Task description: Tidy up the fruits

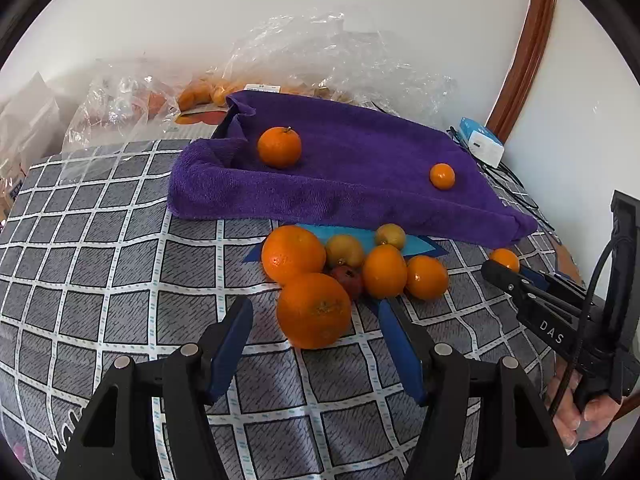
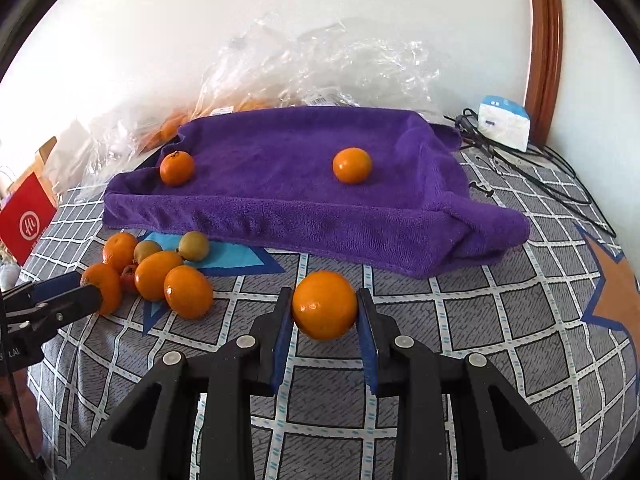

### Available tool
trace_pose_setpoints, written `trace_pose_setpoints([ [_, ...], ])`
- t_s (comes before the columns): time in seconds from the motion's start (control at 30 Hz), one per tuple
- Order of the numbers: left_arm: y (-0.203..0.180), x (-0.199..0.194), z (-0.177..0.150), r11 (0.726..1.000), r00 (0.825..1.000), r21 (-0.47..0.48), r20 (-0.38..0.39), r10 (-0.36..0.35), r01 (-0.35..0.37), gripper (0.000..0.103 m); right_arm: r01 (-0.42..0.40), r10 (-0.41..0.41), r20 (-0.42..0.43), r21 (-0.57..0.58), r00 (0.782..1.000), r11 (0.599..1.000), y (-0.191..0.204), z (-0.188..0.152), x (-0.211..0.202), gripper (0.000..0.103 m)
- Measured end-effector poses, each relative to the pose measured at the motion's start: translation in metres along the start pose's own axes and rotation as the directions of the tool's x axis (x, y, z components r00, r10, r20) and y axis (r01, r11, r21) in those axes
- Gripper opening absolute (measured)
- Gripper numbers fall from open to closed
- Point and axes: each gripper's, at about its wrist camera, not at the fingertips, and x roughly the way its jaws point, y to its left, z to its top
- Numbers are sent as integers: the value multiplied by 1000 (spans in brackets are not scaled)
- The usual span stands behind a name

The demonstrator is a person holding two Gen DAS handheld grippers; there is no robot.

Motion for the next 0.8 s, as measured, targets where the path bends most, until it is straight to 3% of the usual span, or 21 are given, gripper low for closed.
trace_pose_setpoints([
  [0.13,-5,12,-3,999,999,12,-29,32,-31,62,0,0,-1,-5,1000,1000,1,-1,0,30],
  [0.2,-5,12,-6,997,997,4,-17,74,-74,43,-3,3,0,-1,1000,1000,0,-1,0,30],
  [0.23,-5,11,-7,998,997,7,-14,70,-70,39,-3,3,-4,1,1000,1000,0,-1,1,31],
  [0.33,3,2,-6,998,999,-10,-7,54,-54,38,-8,8,-11,2,1000,1000,0,-1,2,30],
  [0.6,42,-9,2,990,991,-103,77,106,-98,38,-4,4,-12,-7,1000,1000,2,-1,3,30],
  [0.73,63,-7,-4,979,996,-200,78,47,-30,38,-16,16,-9,-4,1000,1000,1,-1,2,30],
  [0.8,69,-17,-5,975,989,-223,142,35,-2,38,-21,21,-6,-4,1000,1000,1,-1,1,30],
])
